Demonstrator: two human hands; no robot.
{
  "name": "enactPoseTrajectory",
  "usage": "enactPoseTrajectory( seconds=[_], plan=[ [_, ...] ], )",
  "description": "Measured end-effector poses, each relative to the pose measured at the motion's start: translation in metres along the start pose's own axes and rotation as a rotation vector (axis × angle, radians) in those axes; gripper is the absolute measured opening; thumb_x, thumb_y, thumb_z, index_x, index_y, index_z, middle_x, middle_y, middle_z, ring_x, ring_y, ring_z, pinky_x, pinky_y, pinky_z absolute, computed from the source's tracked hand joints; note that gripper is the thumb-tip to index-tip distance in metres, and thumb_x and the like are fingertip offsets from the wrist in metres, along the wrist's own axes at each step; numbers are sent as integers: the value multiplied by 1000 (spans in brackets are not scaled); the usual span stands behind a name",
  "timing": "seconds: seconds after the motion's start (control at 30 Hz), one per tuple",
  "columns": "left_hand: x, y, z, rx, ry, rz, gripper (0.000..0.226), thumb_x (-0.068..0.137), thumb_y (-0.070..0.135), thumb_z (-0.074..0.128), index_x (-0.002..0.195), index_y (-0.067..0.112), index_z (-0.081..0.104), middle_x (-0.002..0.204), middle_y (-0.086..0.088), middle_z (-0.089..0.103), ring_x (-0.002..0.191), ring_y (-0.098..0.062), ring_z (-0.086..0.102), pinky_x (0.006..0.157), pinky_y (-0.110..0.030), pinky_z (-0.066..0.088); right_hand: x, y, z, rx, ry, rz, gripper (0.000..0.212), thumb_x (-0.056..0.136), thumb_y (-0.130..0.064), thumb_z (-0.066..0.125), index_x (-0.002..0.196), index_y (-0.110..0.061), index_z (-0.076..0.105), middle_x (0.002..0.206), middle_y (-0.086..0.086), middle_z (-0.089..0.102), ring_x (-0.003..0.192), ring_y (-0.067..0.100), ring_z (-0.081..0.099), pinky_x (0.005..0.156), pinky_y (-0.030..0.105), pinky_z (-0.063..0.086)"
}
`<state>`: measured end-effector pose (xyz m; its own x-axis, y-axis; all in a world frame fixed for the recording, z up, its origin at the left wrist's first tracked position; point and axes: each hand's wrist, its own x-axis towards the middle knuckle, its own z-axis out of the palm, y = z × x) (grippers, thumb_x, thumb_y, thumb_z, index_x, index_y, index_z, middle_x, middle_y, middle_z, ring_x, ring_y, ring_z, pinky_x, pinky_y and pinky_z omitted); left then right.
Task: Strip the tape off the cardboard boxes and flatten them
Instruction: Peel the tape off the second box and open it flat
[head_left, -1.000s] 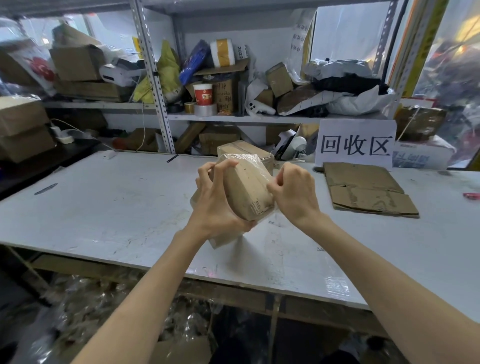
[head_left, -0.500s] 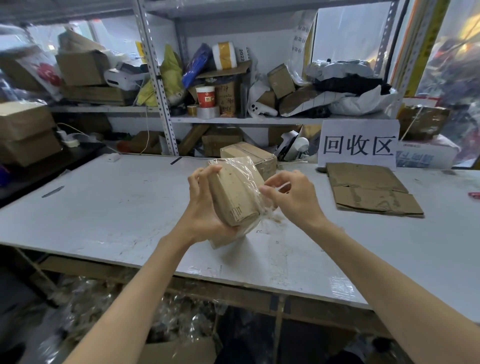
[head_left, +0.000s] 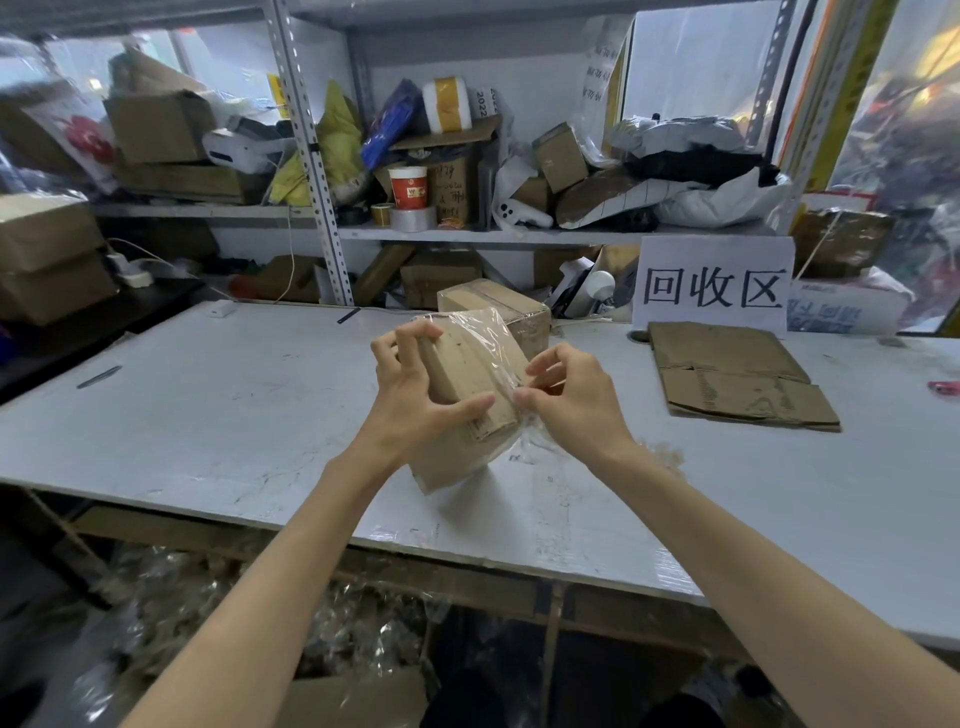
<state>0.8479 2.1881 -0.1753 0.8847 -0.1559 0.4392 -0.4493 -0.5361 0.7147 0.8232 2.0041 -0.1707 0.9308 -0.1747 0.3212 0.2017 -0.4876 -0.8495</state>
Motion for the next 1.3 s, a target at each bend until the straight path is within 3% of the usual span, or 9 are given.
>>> enactPoseTrajectory(
  seconds=[0.1, 0.27, 0.37, 0.57, 0.73, 0.8, 1.0, 1.13, 1.3],
  plan=[
    [2, -4, 2, 16, 42, -8, 75, 72, 29, 85, 116, 30, 24, 127, -3, 19, 131, -26, 30, 109, -43, 42, 1, -2, 2, -147, -25, 15, 15, 80, -24, 75, 79, -13, 65, 77, 0, 67, 77, 17, 62, 72, 34, 51],
    [4, -6, 2, 37, 29, 17, 71, 75, 28, 82, 113, 33, 22, 126, -2, 18, 129, -24, 30, 108, -41, 44, 0, -7, -5, -191, -254, -14, 25, 89, -20, 64, 80, 3, 61, 72, 11, 63, 65, 17, 53, 65, 37, 47],
    [6, -4, 3, 62, 31, -1, 68, 77, 28, 79, 111, 33, 21, 127, -3, 19, 128, -26, 30, 108, -43, 42, -1, -7, -5, -264, -266, -75, 18, 91, -17, 54, 79, -4, 53, 77, 10, 58, 69, 19, 48, 64, 35, 39],
    [10, 1, 2, 74, 14, -35, 61, 84, 24, 74, 120, 22, 25, 130, -7, 19, 128, -26, 29, 110, -46, 40, -8, 3, -2, -159, -181, -232, 12, 91, -9, 53, 83, -1, 52, 76, 10, 58, 68, 21, 49, 58, 28, 39],
    [11, 4, 3, 37, -3, -36, 61, 84, 24, 74, 118, 26, 24, 132, -6, 17, 132, -29, 28, 109, -48, 42, -5, 6, -3, 147, -153, -63, 25, 78, -9, 76, 86, -8, 52, 78, 13, 63, 68, 19, 60, 64, 34, 53],
    [10, 6, 4, 35, -21, -32, 67, 80, 30, 78, 117, 33, 23, 131, -2, 16, 133, -28, 27, 109, -48, 42, -1, 6, -6, 192, -163, 16, 34, 74, -12, 81, 90, -9, 51, 85, 14, 65, 77, 24, 64, 71, 35, 56],
    [2, 5, 4, 121, -134, 54, 126, 34, 70, 80, 138, 46, 12, 140, 8, 9, 135, -21, 18, 113, -54, 34, 9, 10, -13, 209, -130, 55, 13, 82, -4, 70, 91, 5, 65, 82, 13, 67, 73, 17, 61, 66, 23, 53],
    [2, 7, 8, 127, -22, 119, 121, 42, 67, 79, 145, 41, 20, 134, 1, 21, 123, -23, 28, 104, -49, 43, 13, 11, -23, 285, -184, 105, 14, 85, 0, 66, 94, 10, 62, 79, 11, 62, 68, 13, 57, 59, 13, 50],
    [14, 6, 7, 139, -44, 73, 118, 42, 65, 81, 142, 55, 19, 133, 2, 22, 123, -22, 25, 102, -51, 43, 14, 17, -29, 388, -230, 127, 7, 88, 1, 61, 95, 2, 60, 84, 12, 62, 74, 17, 58, 67, 20, 50]
  ],
)
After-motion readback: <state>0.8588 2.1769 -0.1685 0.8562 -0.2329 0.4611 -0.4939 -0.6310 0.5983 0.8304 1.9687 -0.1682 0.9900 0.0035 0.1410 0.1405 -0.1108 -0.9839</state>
